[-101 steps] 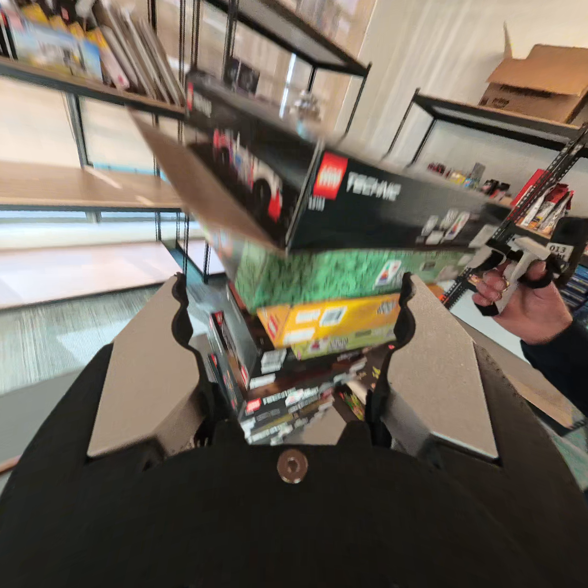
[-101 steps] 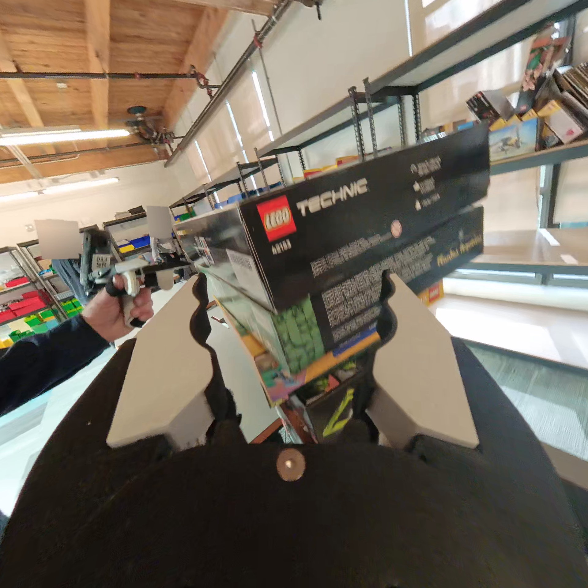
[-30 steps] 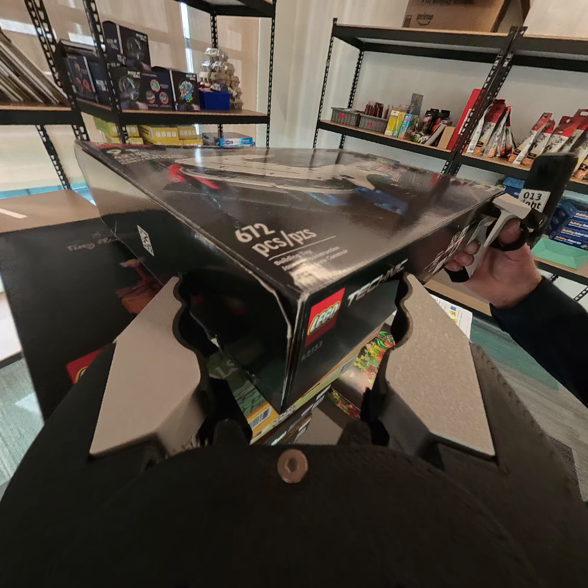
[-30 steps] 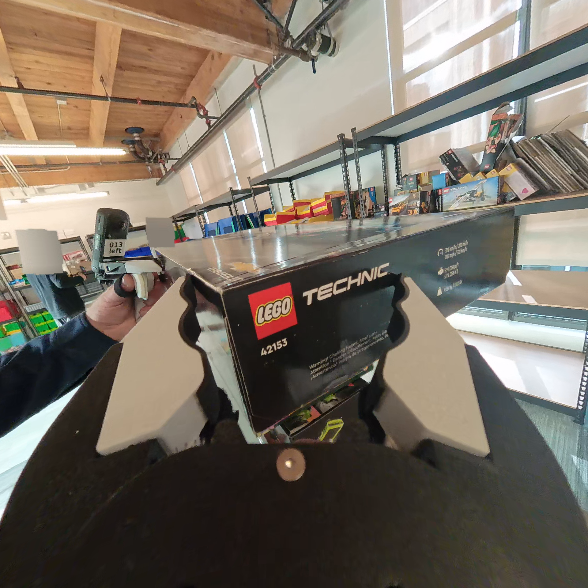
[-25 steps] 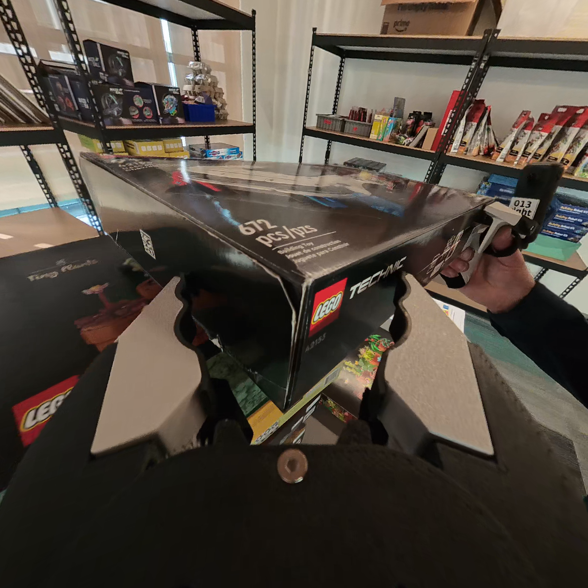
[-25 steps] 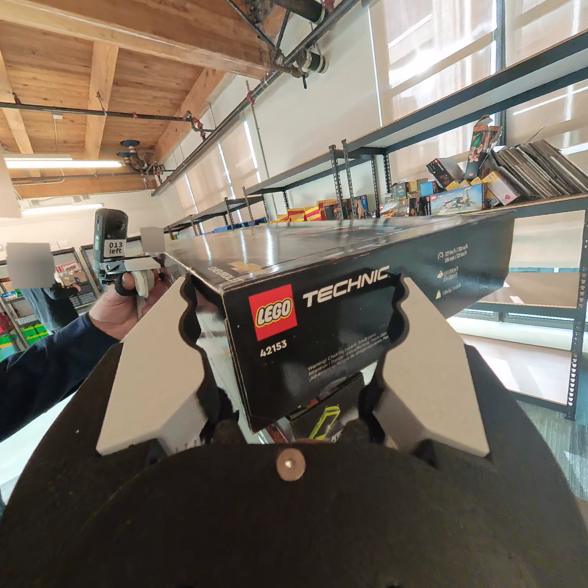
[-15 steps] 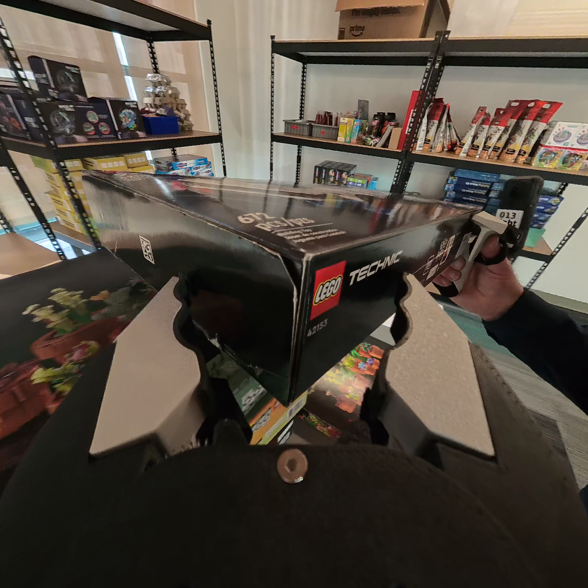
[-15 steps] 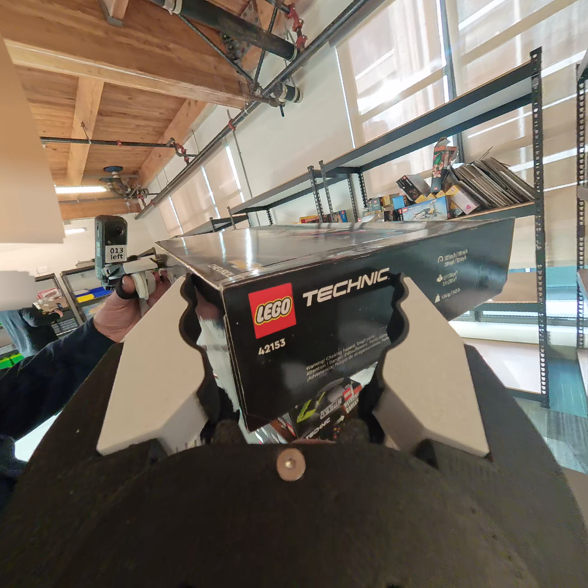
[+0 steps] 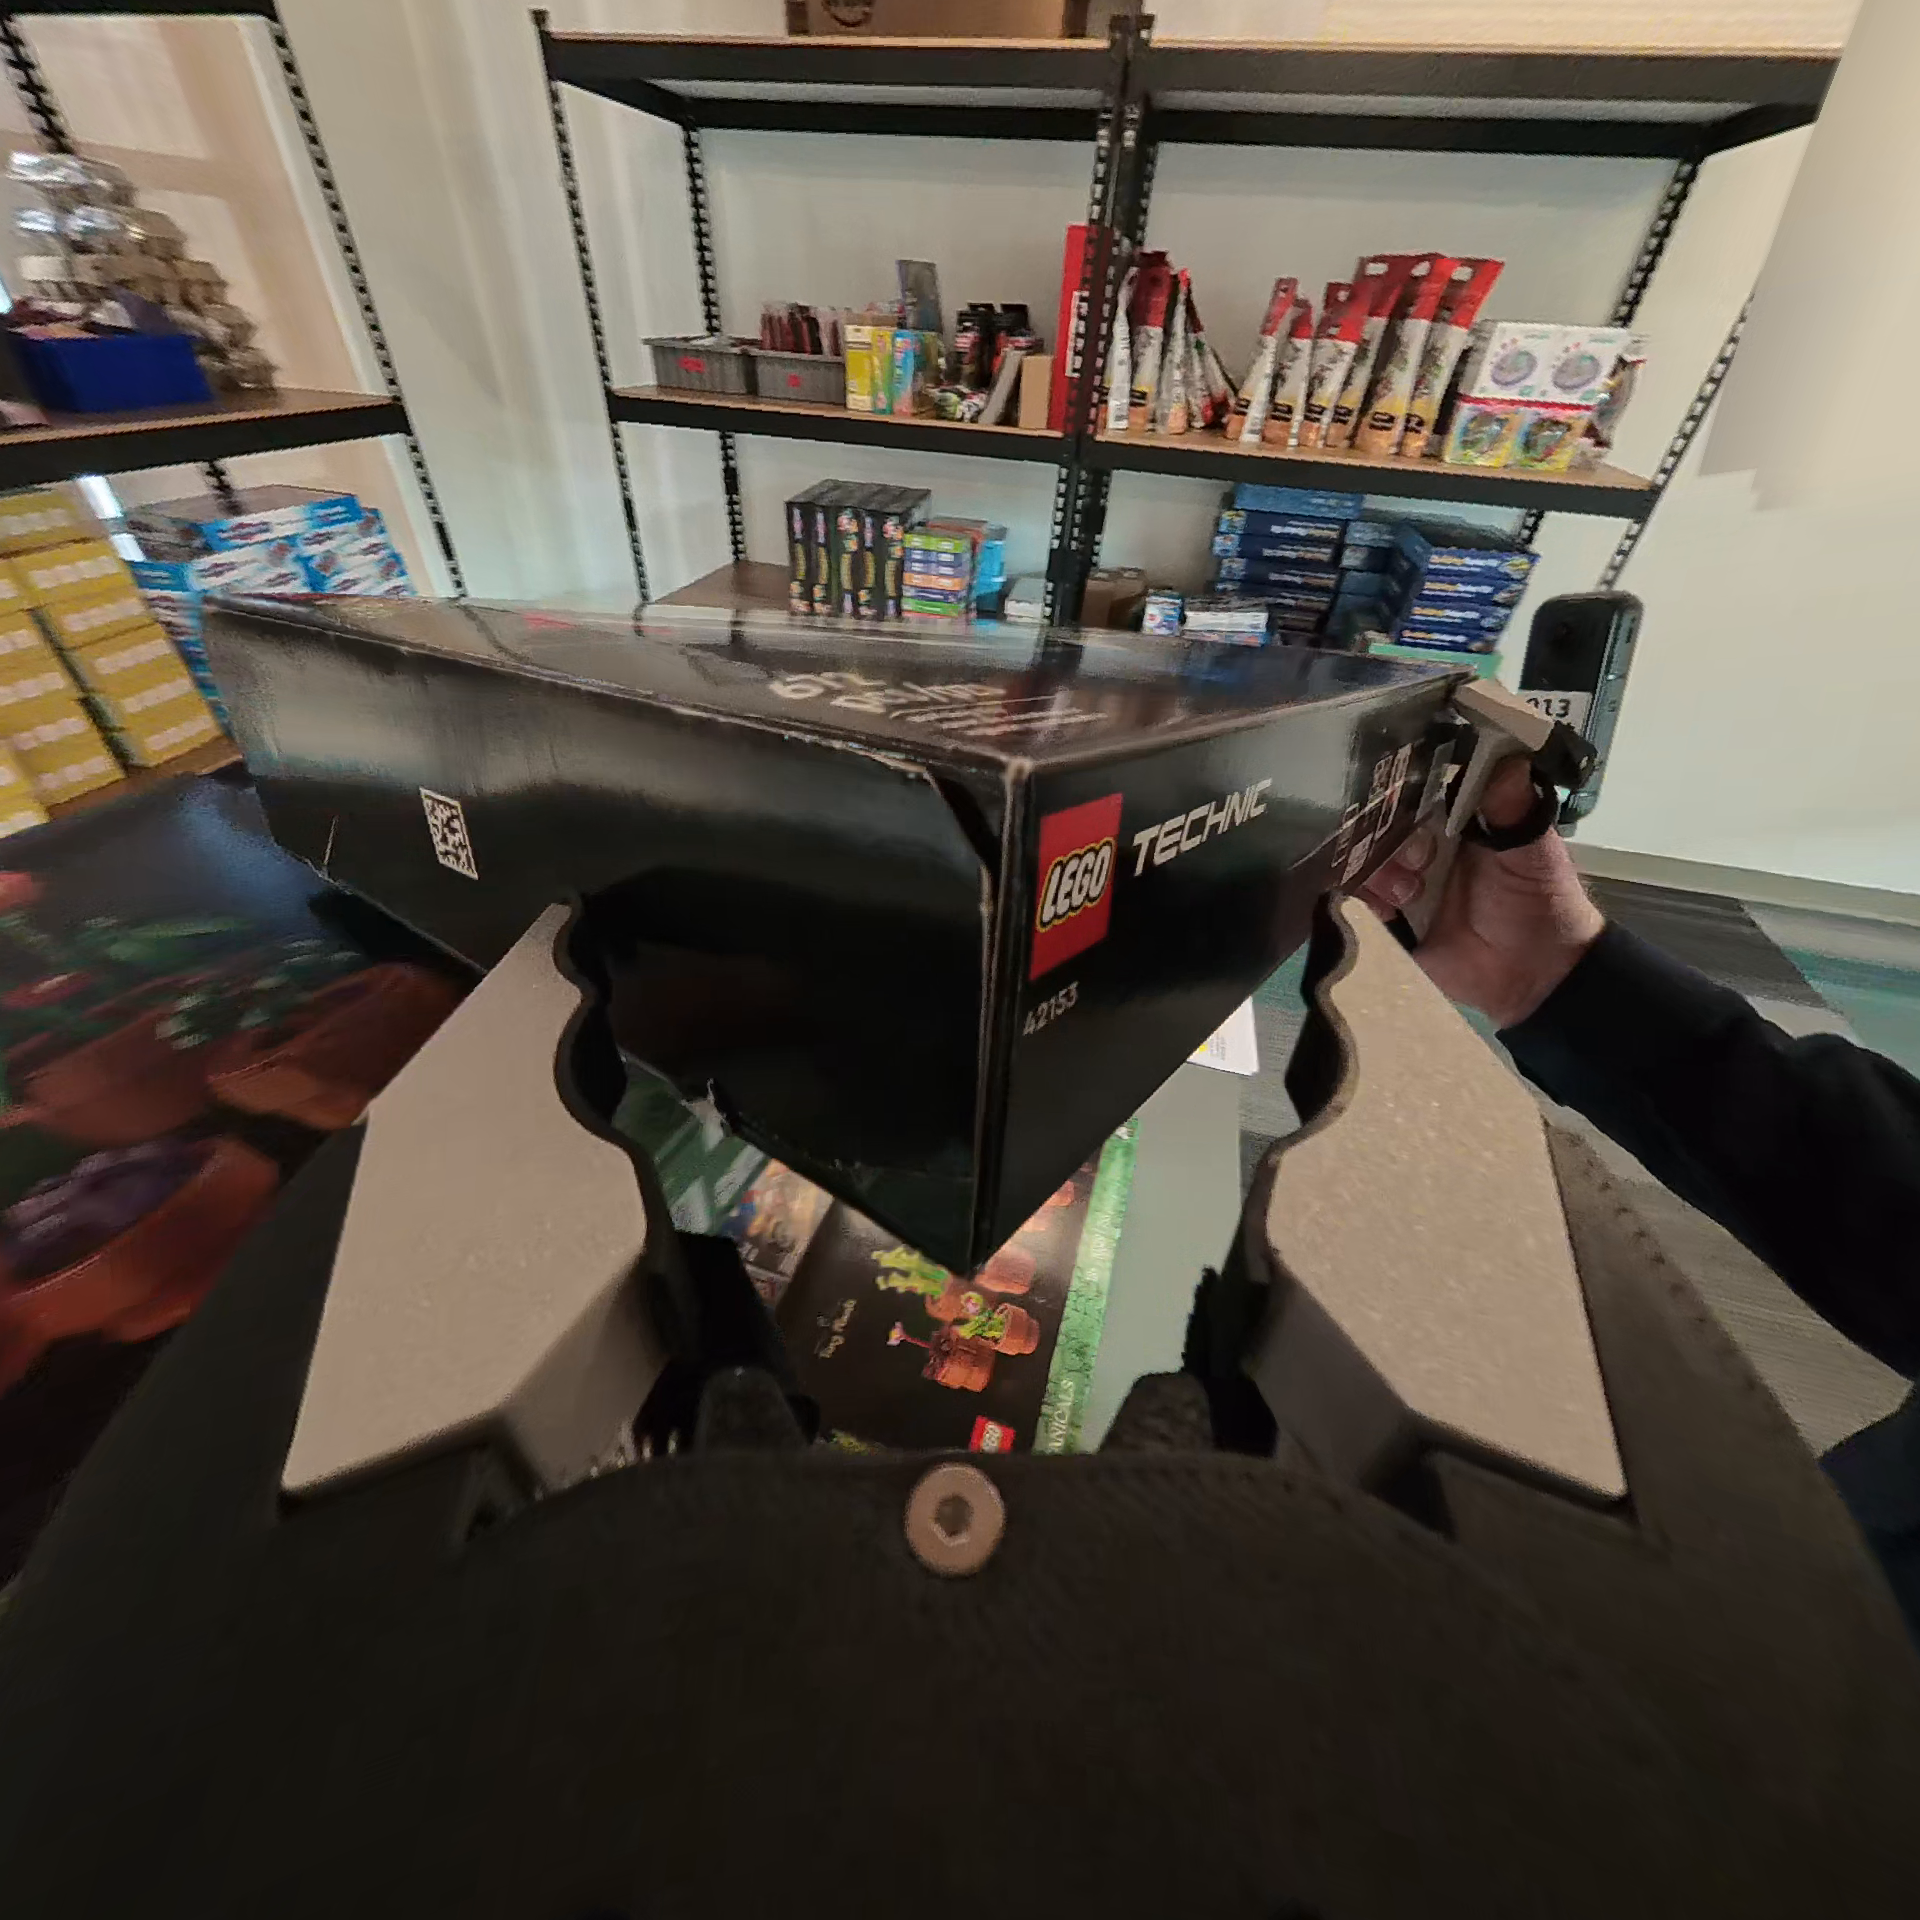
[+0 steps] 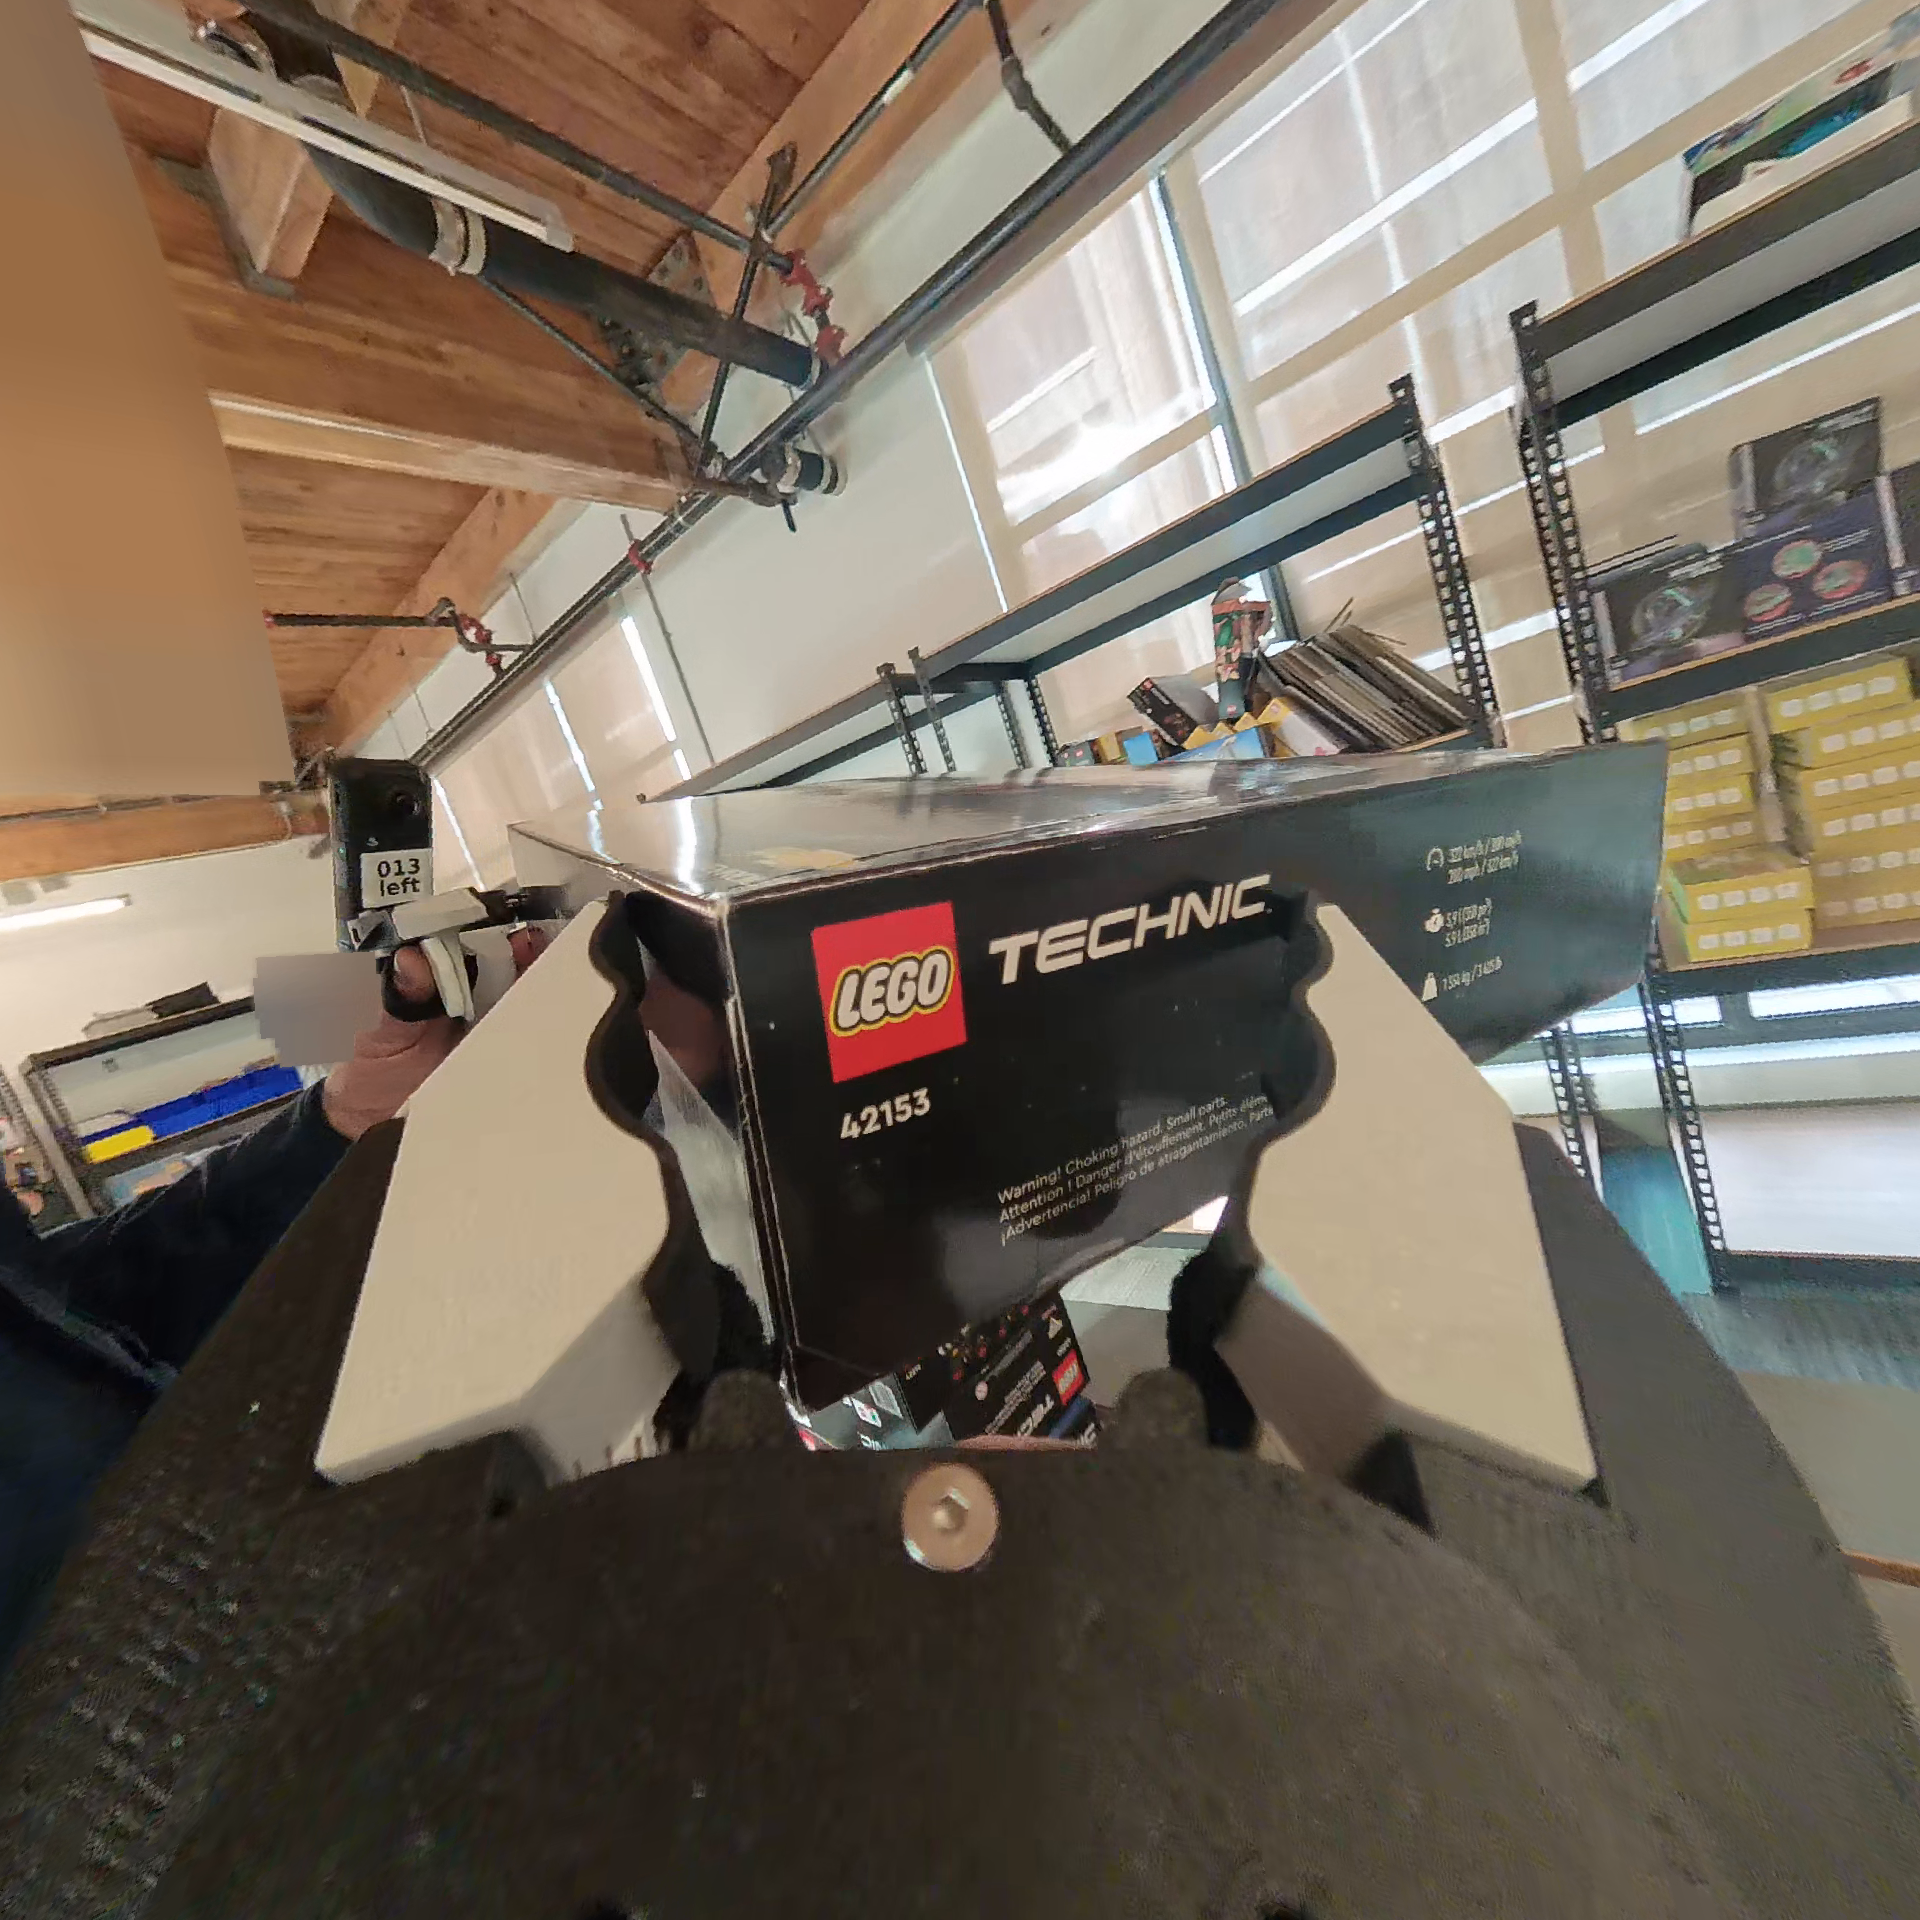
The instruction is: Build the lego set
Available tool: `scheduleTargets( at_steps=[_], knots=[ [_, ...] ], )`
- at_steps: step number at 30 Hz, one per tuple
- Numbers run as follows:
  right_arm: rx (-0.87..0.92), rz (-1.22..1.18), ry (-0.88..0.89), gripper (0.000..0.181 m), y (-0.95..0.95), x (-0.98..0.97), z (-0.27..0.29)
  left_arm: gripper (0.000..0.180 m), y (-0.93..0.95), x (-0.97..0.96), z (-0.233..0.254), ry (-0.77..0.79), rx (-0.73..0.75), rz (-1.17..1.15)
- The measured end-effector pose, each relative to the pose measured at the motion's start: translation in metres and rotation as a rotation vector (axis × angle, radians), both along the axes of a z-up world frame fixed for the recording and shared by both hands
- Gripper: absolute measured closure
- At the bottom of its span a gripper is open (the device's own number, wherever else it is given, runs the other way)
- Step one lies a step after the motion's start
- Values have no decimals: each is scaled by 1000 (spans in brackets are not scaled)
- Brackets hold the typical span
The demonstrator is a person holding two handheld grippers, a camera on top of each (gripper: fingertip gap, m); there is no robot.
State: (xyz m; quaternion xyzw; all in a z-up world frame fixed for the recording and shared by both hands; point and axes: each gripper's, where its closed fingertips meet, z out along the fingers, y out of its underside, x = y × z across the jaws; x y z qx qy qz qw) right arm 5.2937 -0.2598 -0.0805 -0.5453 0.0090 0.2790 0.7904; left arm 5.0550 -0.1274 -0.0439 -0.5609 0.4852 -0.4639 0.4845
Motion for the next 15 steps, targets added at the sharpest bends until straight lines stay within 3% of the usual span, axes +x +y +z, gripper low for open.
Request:
scheduleTargets(
  at_steps=[8, 15],
  knots=[
    [-9, -88, 56, 60, -74, 53, -28, 49, -57, 60, -26, 55, -31, -139],
    [-86, -136, 103, 60, -107, 84, -71, 47, -79, 98, -73, 110, -161, -186]
  ],
)
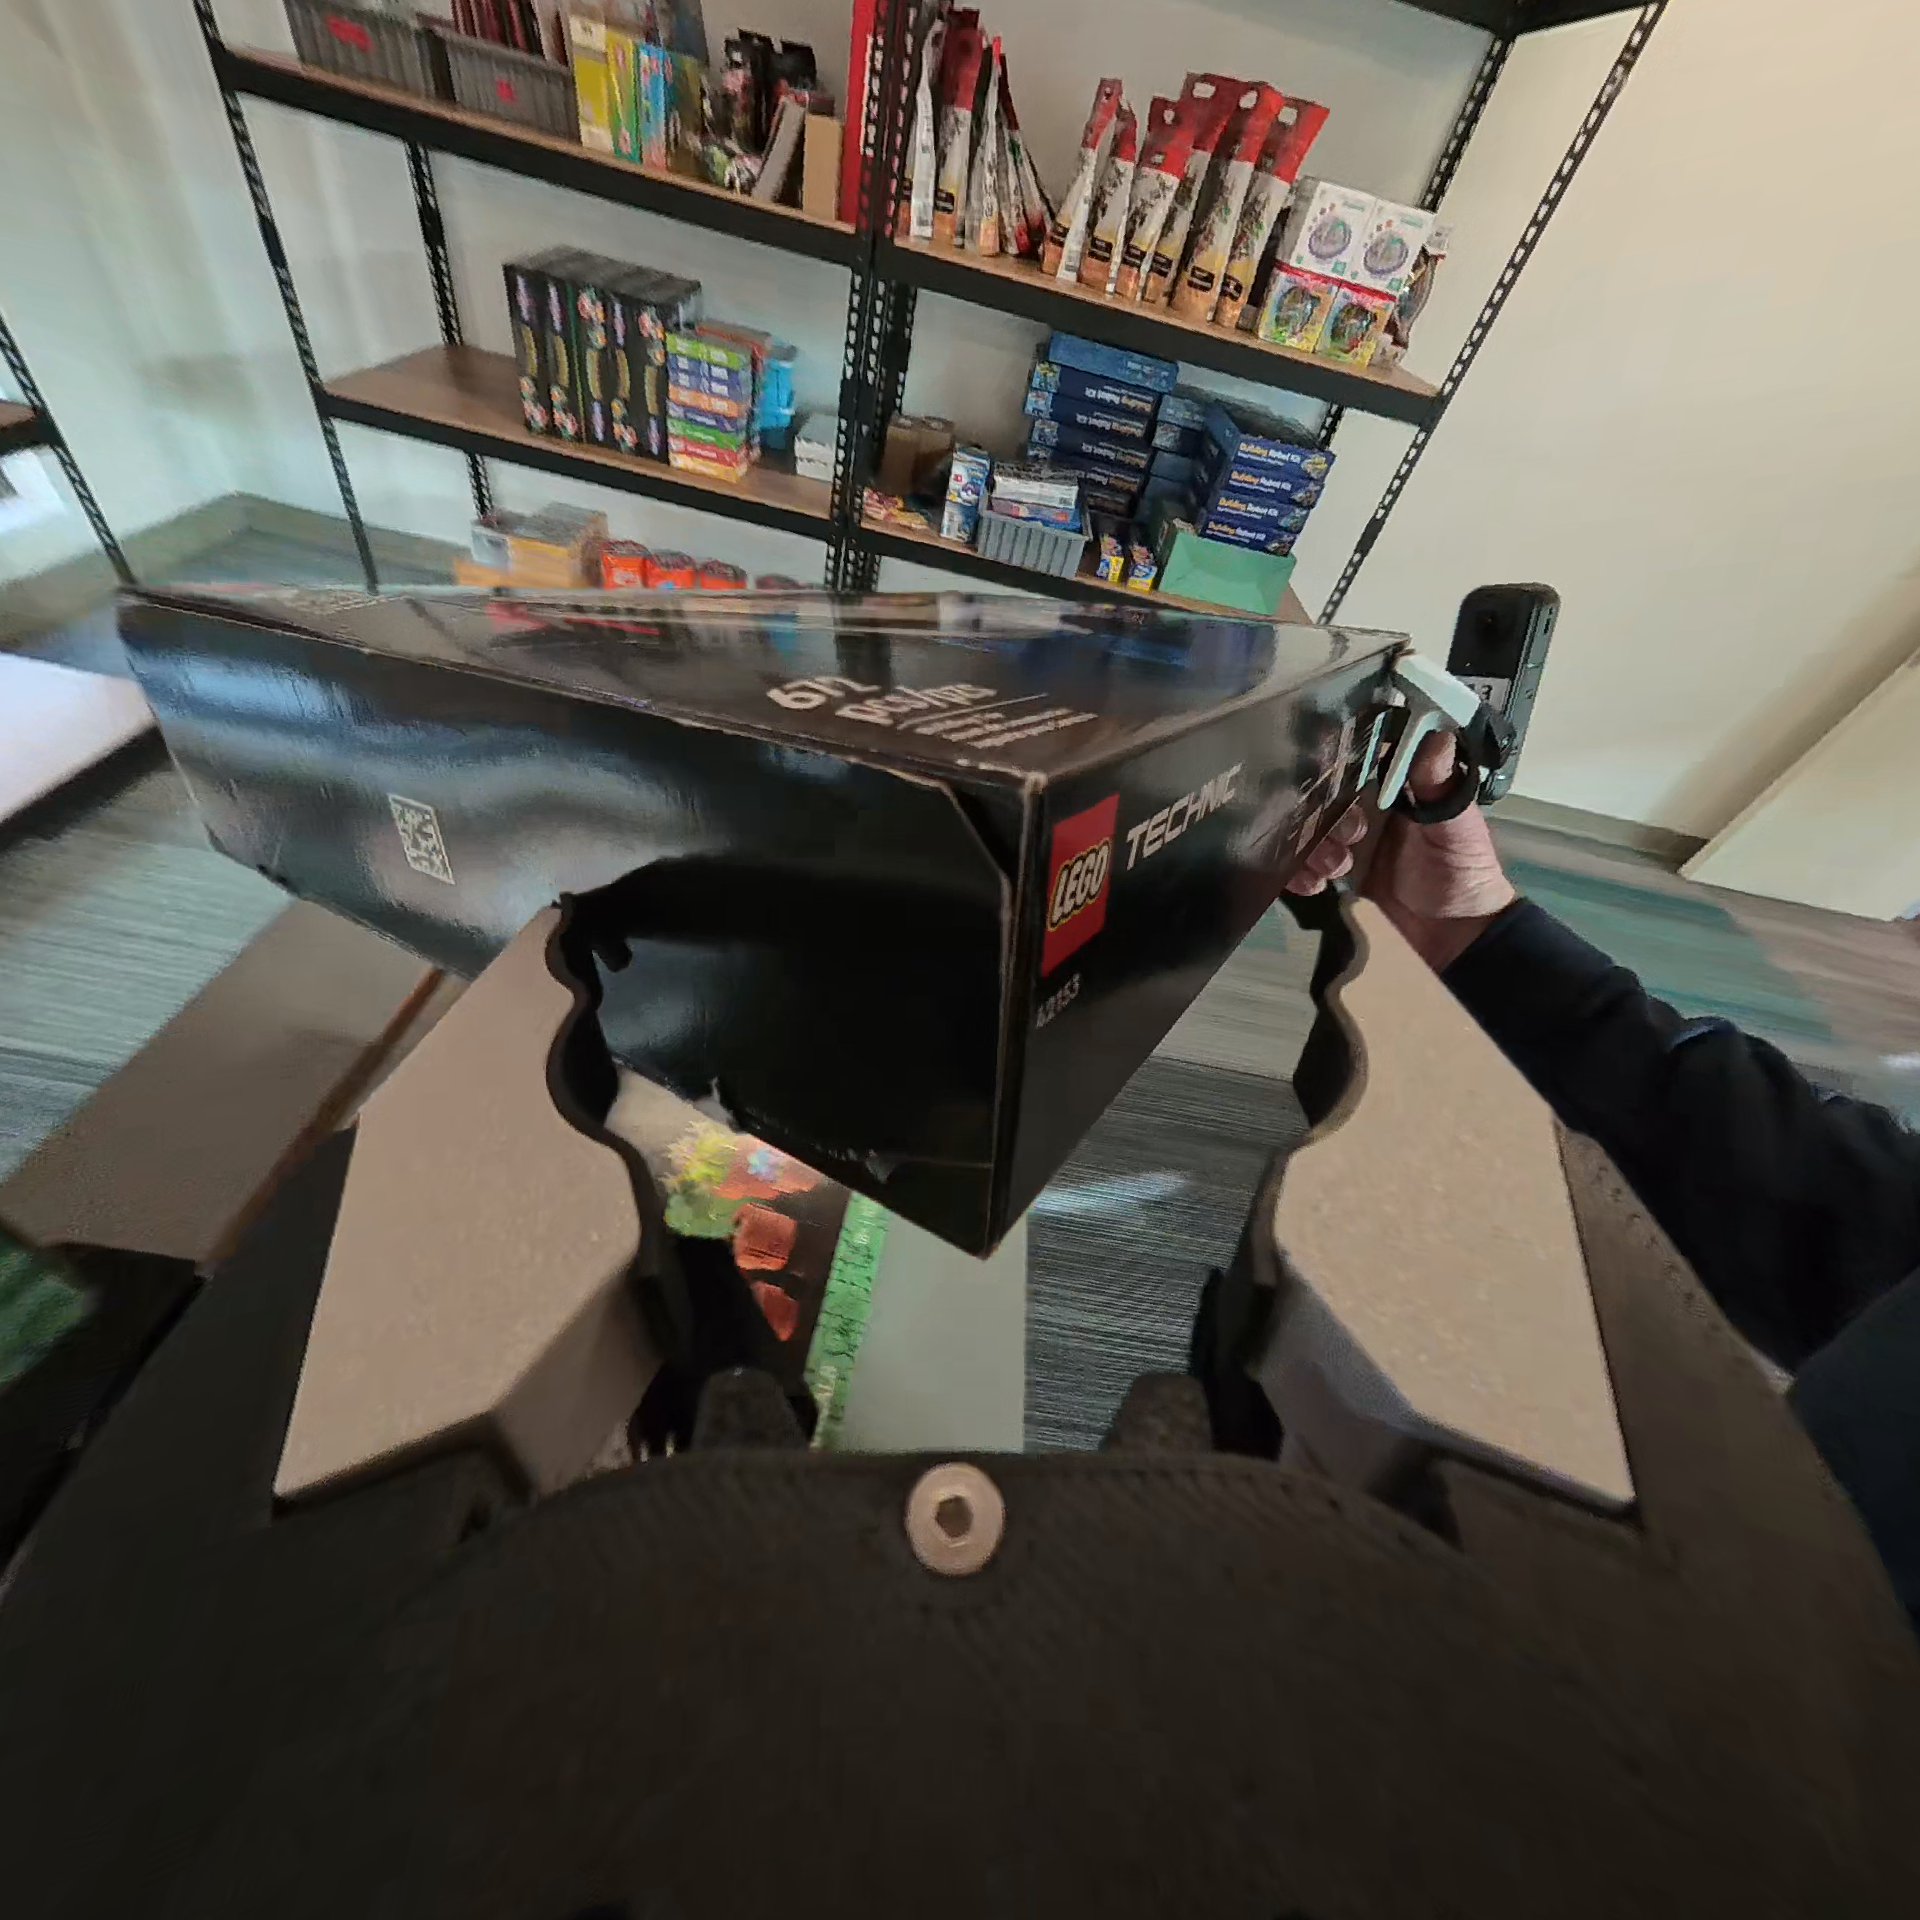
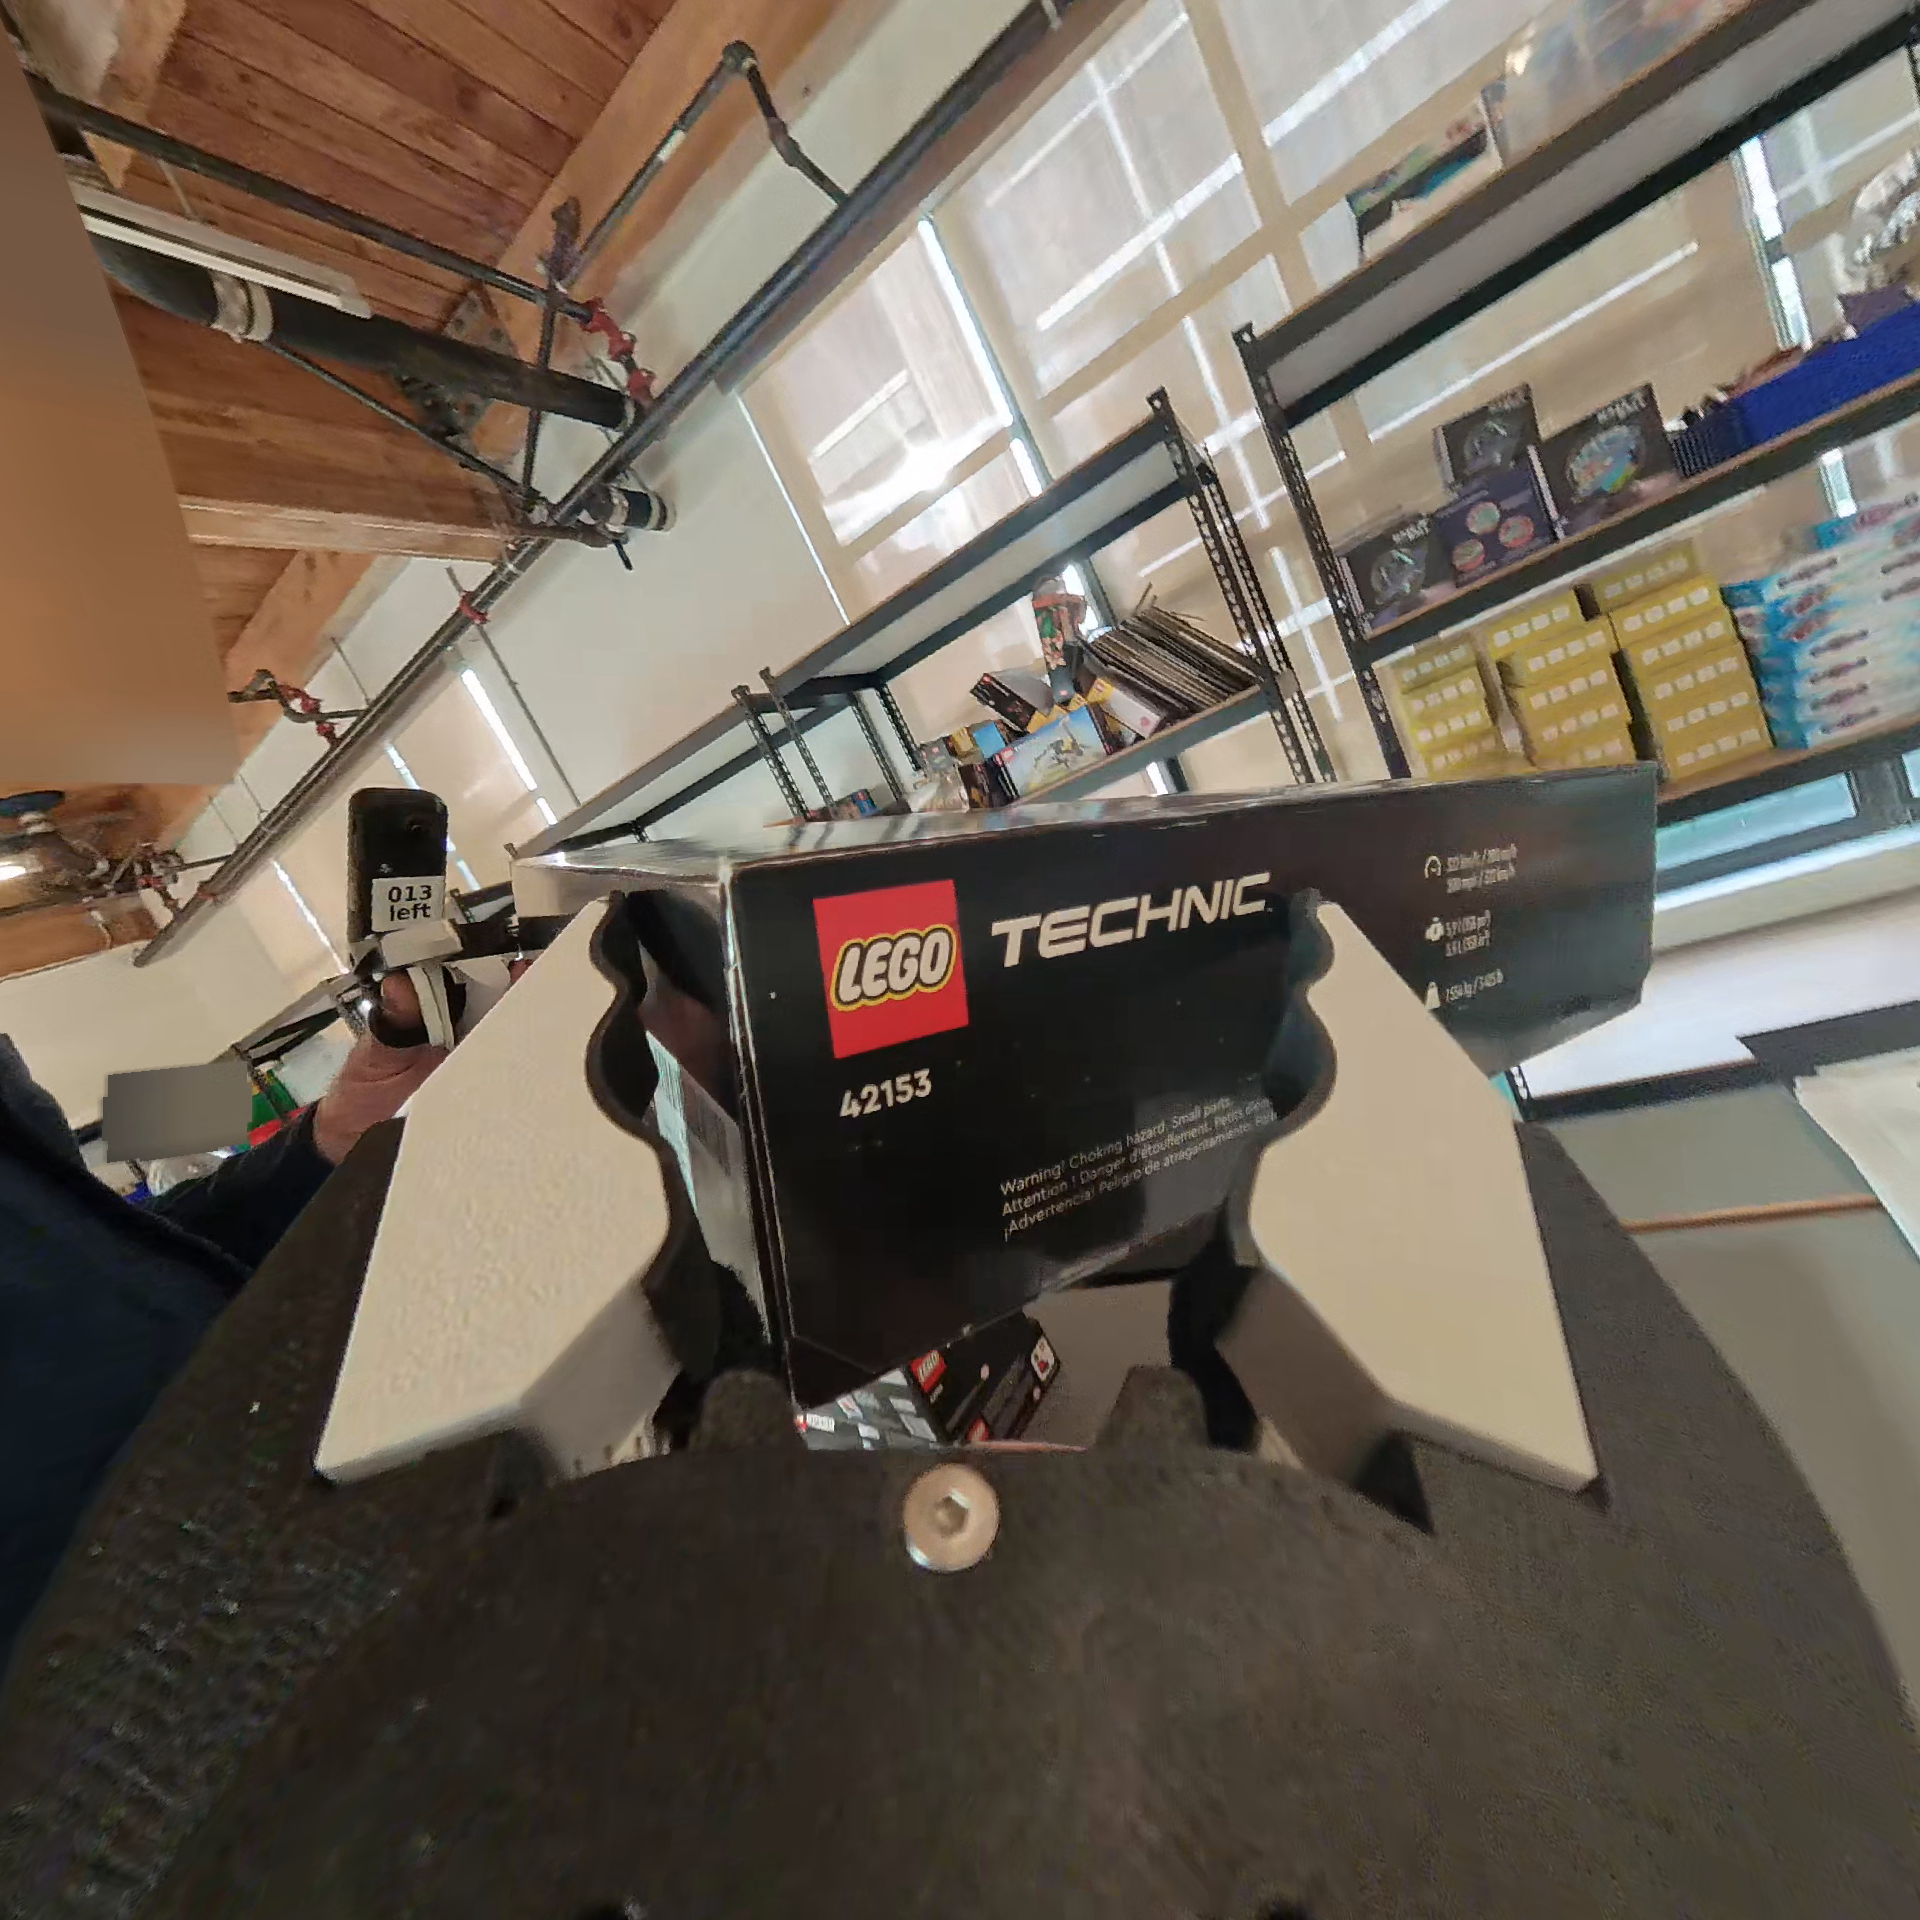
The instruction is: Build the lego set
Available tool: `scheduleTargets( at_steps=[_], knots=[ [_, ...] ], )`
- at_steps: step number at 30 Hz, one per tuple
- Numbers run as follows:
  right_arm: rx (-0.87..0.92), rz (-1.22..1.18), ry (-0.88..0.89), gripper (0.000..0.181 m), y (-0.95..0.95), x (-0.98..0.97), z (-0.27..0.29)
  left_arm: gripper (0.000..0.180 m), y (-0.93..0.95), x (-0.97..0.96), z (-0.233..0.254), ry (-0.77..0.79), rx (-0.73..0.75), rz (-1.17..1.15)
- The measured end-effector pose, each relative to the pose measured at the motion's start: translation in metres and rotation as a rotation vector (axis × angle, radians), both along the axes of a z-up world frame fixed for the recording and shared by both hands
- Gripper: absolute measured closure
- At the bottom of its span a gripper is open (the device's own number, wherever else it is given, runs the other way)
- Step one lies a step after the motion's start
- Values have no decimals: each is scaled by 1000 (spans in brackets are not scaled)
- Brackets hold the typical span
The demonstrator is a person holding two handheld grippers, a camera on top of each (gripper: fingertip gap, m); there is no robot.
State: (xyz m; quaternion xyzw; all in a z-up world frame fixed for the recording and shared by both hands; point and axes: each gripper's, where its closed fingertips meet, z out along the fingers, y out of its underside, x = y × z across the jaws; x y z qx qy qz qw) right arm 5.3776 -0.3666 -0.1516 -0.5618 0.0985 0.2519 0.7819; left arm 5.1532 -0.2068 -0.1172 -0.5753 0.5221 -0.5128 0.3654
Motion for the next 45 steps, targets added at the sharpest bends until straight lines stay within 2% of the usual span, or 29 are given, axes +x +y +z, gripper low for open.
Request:
scheduleTargets(
  at_steps=[4, 10, 15, 21, 22, 23, 25, 27, 28, 29, 30, 31, 33, 36, 38, 39, 42, 45],
  knots=[
    [-50, 1, 35, 60, -2, 8, -34, 48, 0, 9, -33, 22, -57, -4],
    [-165, 22, 77, 60, 11, 14, -95, 46, 8, 12, -107, 122, -106, 2],
    [-285, 55, 106, 60, 33, 17, -157, 48, 19, 5, -188, 216, -244, 34],
    [-490, 114, 128, 67, 59, 4, -251, 52, 16, -26, -312, 455, -285, 55],
    [-527, 123, 123, 68, 60, 0, -267, 54, 12, -34, -332, 498, -312, 52],
    [-517, 131, 122, 67, 59, -2, -273, 66, 8, -42, -344, 510, -335, 57],
    [-570, 109, 135, 85, 55, -1, -292, 65, -6, -56, -367, 577, -339, 25],
    [-656, 137, 123, 80, 56, -7, -312, 62, -25, -65, -387, 652, -377, -9],
    [-660, 156, 113, 92, 59, -10, -316, 60, -34, -69, -399, 695, -413, -26],
    [-583, 194, 111, 124, 65, -14, -306, 59, -41, -71, -409, 719, -445, -39],
    [-497, 260, 136, 143, 74, -21, -292, 65, -43, -70, -414, 715, -470, -41],
    [-535, 282, 147, 134, 87, -24, -297, 71, -41, -67, -417, 714, -470, -36],
    [-764, 291, 54, 124, 101, -28, -325, 84, -39, -57, -414, 706, -528, -56],
    [-693, 149, 73, 125, 102, -6, -308, 91, -30, -53, -418, 762, -582, -81],
    [-764, -47, 90, 100, 77, 24, -314, 92, -24, -53, -417, 743, -584, -73],
    [-770, -157, 102, 96, 57, 39, -315, 91, -24, -55, -418, 743, -597, -69],
    [-879, -403, 206, 90, -17, 63, -350, 93, -30, -63, -418, 733, -667, -52],
    [-938, -339, 425, 94, -53, 32, -396, 90, -45, -69, -425, 750, -769, -61]
  ],
)
